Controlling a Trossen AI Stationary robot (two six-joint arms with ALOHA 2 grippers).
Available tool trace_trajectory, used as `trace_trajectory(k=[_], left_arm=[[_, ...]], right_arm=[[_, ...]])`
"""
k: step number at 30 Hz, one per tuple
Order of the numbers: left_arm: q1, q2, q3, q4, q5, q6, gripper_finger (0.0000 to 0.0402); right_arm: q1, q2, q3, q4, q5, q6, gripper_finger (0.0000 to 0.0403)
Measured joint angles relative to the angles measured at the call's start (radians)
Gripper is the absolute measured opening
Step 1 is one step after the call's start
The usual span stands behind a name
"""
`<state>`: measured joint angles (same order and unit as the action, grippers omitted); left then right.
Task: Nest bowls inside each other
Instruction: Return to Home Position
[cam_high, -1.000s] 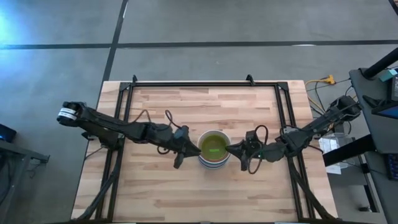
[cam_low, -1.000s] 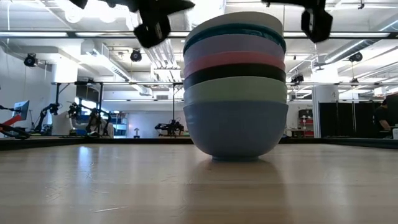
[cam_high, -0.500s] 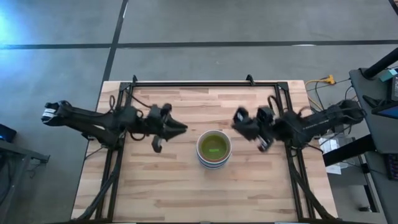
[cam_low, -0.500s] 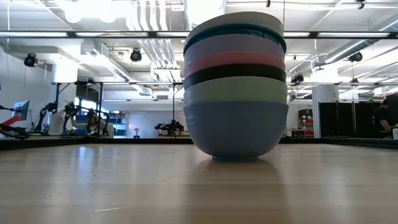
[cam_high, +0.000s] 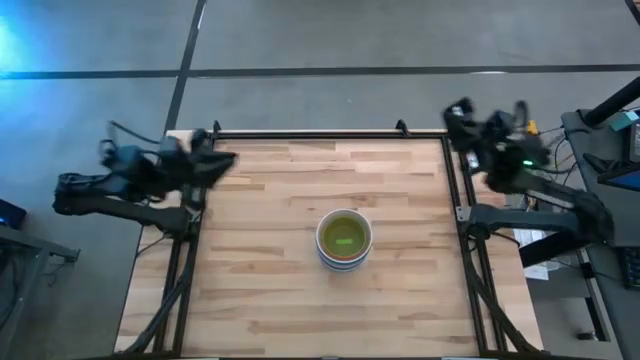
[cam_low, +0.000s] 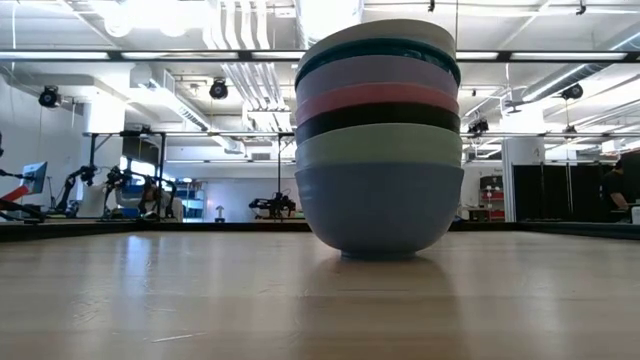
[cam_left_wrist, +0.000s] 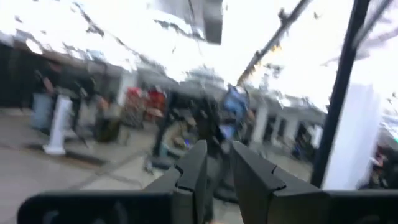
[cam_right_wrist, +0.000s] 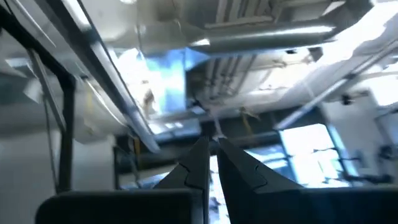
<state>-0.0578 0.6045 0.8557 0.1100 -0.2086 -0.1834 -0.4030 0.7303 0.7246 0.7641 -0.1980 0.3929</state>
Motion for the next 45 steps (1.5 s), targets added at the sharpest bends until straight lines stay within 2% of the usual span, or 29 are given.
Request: trace_trajectory(k=[3, 6, 10, 16, 22, 26, 31, 34, 42, 45], left_arm=[[0.000, -0.066, -0.028, -0.005, -0.029, 0.031, 0.0056], [0.000, -0.157, -0.084, 0.003, -0.076, 0.034, 0.0056], [0.000, -0.237, -0.213, 0.005, -0.138, -0.010, 0.0056], [0.000, -0.356, -0.418, 0.114, -0.173, -0.106, 0.0056], [0.000, -0.484, -0.588, 0.228, -0.196, -0.160, 0.0056], [0.000, -0.581, -0.672, 0.232, -0.200, -0.204, 0.0056], [-0.001, -0.568, -0.714, 0.256, -0.216, -0.205, 0.0056], [0.000, -0.564, -0.750, 0.240, -0.224, -0.231, 0.0056], [-0.002, -0.574, -0.847, 0.253, -0.216, -0.360, 0.0056], [-0.001, -0.575, -0.847, 0.142, -0.216, -0.421, 0.0056]], right_arm=[[-0.013, -0.177, -0.001, -0.281, 0.050, -0.058, 0.0026], [0.003, -0.327, -0.033, -0.474, 0.092, -0.046, 0.0024], [0.030, -0.503, -0.149, -0.492, 0.145, 0.034, 0.0011], [0.048, -0.725, -0.352, -0.492, 0.236, 0.106, 0.0009], [0.053, -0.698, -0.519, -0.267, 0.246, 0.202, 0.0009], [0.071, -0.713, -0.619, -0.197, 0.244, 0.286, 0.0009], [0.119, -0.730, -0.691, -0.082, 0.225, 0.315, 0.0009], [0.143, -0.731, -0.715, -0.128, 0.222, 0.337, 0.0009], [0.219, -0.730, -0.716, -0.479, 0.222, 0.414, 0.0009], [0.243, -0.730, -0.716, -0.619, 0.223, 0.459, 0.0008]])
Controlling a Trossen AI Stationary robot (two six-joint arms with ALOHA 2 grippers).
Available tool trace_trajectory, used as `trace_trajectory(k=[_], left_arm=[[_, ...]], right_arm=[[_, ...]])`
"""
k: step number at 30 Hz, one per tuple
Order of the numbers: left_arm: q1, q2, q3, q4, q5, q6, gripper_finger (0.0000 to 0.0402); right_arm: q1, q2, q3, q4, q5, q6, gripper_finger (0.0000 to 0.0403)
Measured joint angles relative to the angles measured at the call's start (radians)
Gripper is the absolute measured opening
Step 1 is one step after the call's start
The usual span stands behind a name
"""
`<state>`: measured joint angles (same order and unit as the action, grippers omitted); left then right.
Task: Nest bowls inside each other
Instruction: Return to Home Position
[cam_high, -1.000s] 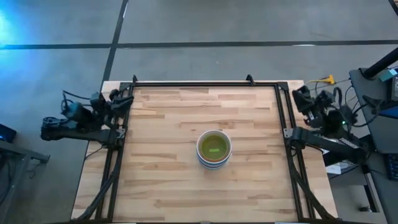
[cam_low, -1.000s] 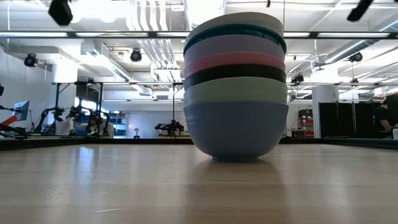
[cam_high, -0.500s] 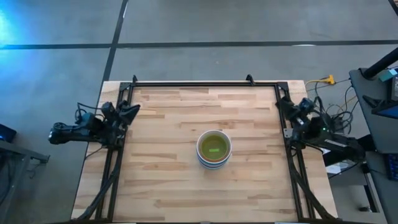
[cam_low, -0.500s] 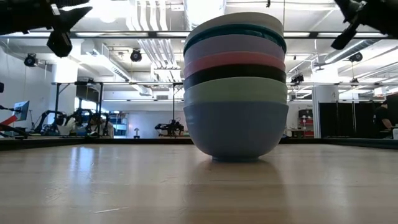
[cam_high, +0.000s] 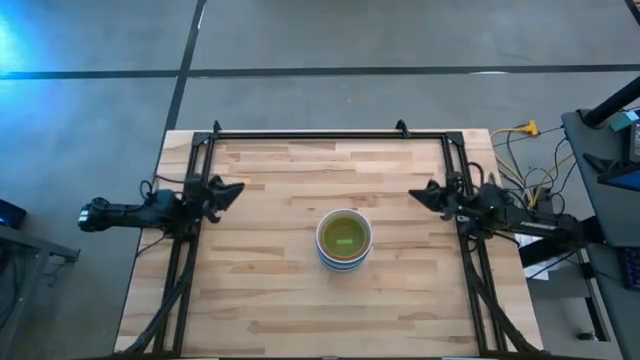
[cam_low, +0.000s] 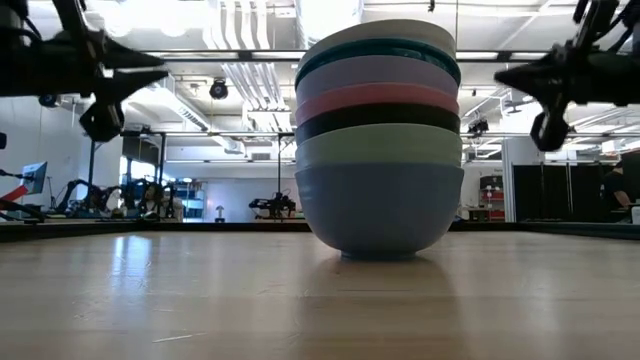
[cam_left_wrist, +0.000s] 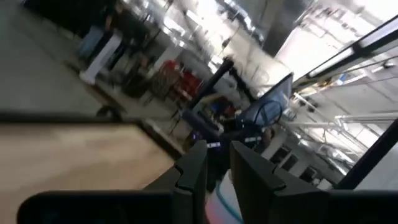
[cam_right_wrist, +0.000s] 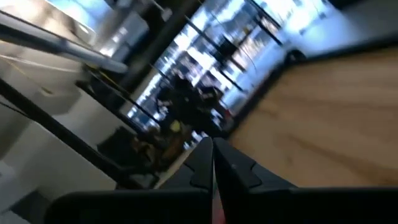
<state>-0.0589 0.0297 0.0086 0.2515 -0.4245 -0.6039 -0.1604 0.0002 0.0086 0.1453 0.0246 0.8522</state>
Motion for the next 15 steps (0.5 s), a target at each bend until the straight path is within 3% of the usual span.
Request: trace_trajectory(k=[5, 15], left_arm=[[-0.001, -0.004, 0.000, -0.141, 0.044, -0.112, 0.0056], [-0.001, 0.033, -0.001, -0.195, 0.280, -0.175, 0.0056]], right_arm=[[0.014, 0.001, 0.000, -0.138, 0.000, 0.031, 0.0008], [0.014, 0.033, 0.003, -0.144, -0.001, -0.008, 0.0008]])
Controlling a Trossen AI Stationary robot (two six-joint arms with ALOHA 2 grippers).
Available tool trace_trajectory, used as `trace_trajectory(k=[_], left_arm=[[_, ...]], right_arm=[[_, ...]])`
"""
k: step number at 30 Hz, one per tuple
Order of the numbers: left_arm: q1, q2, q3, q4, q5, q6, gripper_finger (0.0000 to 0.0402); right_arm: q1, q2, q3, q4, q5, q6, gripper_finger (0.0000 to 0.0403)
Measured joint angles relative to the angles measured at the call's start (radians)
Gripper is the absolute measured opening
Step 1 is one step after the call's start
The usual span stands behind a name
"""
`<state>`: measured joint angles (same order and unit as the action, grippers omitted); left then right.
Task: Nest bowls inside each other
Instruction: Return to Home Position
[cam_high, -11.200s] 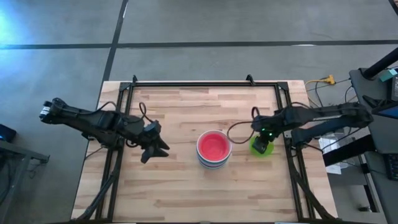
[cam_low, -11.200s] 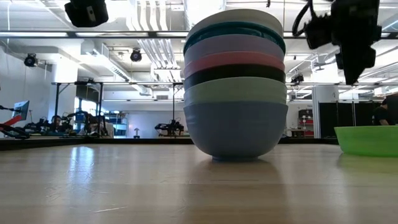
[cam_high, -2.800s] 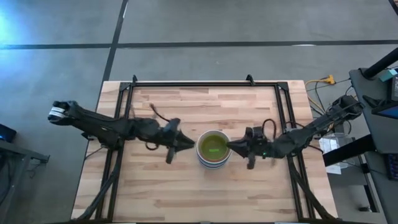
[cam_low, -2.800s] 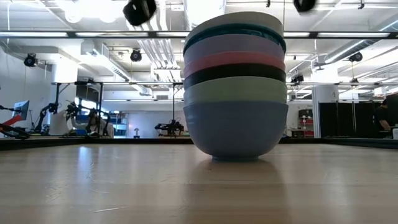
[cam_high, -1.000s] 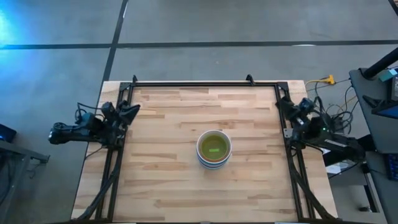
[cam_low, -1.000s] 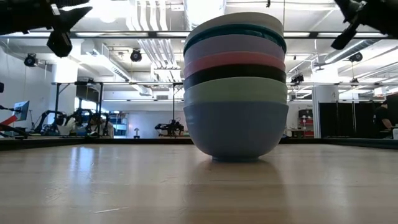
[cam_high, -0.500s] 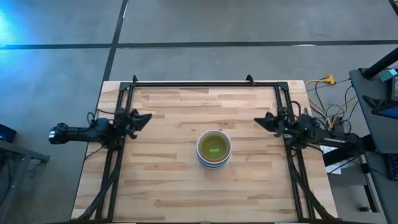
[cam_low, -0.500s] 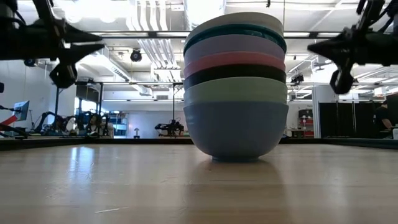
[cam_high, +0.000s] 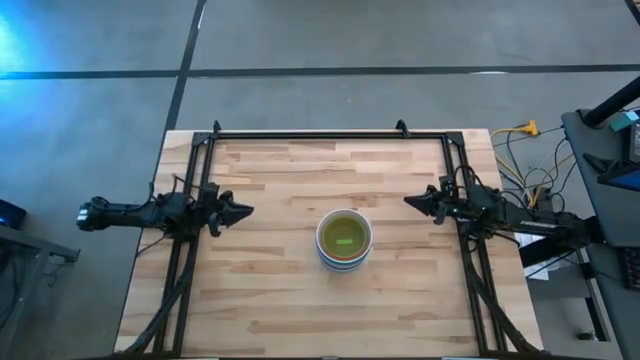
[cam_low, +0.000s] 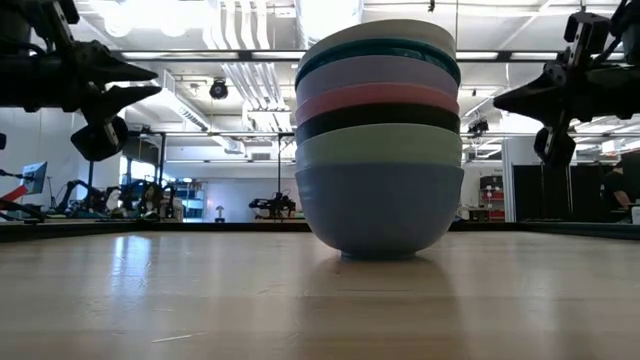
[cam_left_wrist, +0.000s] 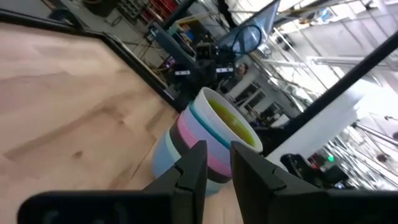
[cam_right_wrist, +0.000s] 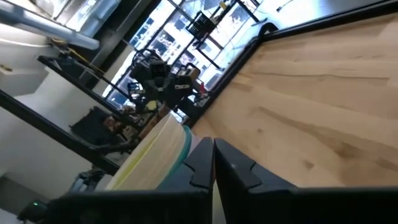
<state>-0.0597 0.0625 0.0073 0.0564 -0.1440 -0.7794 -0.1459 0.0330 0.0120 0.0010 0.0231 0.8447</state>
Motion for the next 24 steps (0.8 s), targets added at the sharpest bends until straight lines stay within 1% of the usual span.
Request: trace_trajectory(k=[7, 16, 19, 24], left_arm=[[0.000, 0.033, -0.001, 0.001, 0.008, 0.003, 0.0056], [0.001, 0.094, -0.001, 0.003, 0.008, 0.230, 0.0056], [0.001, 0.111, -0.002, 0.003, 0.008, 0.264, 0.0056], [0.001, 0.136, -0.002, 0.004, 0.009, 0.265, 0.0056]], right_arm=[[0.000, 0.002, 0.000, 0.000, 0.001, -0.034, 0.0009], [0.000, 0.003, 0.000, 0.000, 0.001, -0.034, 0.0009], [0.000, 0.003, 0.000, 0.000, 0.001, -0.034, 0.0009], [0.000, 0.003, 0.000, 0.000, 0.001, -0.034, 0.0009]])
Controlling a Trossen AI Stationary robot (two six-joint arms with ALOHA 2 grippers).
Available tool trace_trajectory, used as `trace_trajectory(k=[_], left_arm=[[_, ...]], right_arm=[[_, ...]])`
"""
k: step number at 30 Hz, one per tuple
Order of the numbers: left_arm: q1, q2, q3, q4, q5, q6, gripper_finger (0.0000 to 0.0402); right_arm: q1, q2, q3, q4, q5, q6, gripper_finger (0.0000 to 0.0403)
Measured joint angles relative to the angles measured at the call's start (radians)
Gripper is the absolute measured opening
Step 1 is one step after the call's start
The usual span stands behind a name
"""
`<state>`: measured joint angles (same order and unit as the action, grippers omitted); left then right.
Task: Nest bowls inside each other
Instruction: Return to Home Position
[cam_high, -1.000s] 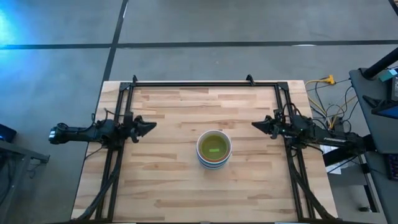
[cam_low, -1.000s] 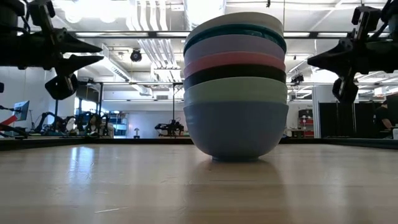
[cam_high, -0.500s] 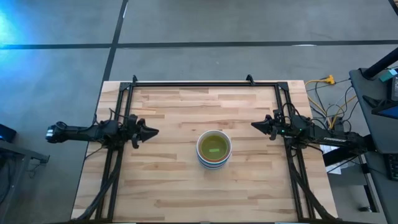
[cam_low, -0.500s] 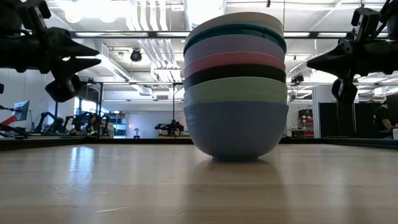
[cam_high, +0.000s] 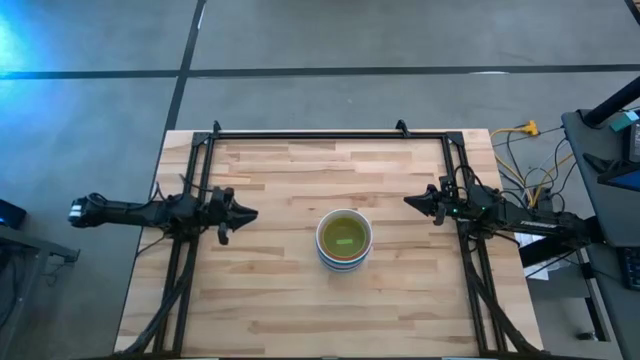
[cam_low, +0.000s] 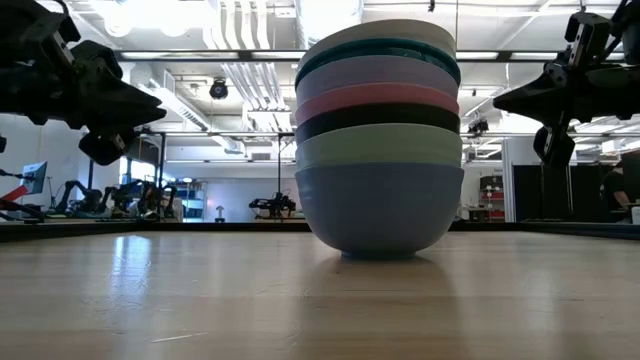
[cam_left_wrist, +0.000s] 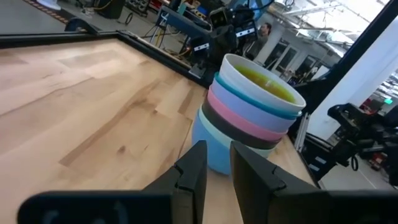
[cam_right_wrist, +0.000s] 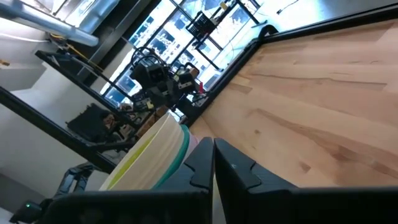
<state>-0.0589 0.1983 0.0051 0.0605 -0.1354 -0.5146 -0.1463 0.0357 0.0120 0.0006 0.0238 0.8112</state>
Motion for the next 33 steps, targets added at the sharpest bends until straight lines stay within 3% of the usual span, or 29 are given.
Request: trace_trajectory(k=[33], left_arm=[[0.000, 0.055, 0.000, 0.002, 0.001, -0.001, 0.0056]], right_arm=[[0.000, 0.000, 0.000, 0.000, 0.001, 0.000, 0.0009]])
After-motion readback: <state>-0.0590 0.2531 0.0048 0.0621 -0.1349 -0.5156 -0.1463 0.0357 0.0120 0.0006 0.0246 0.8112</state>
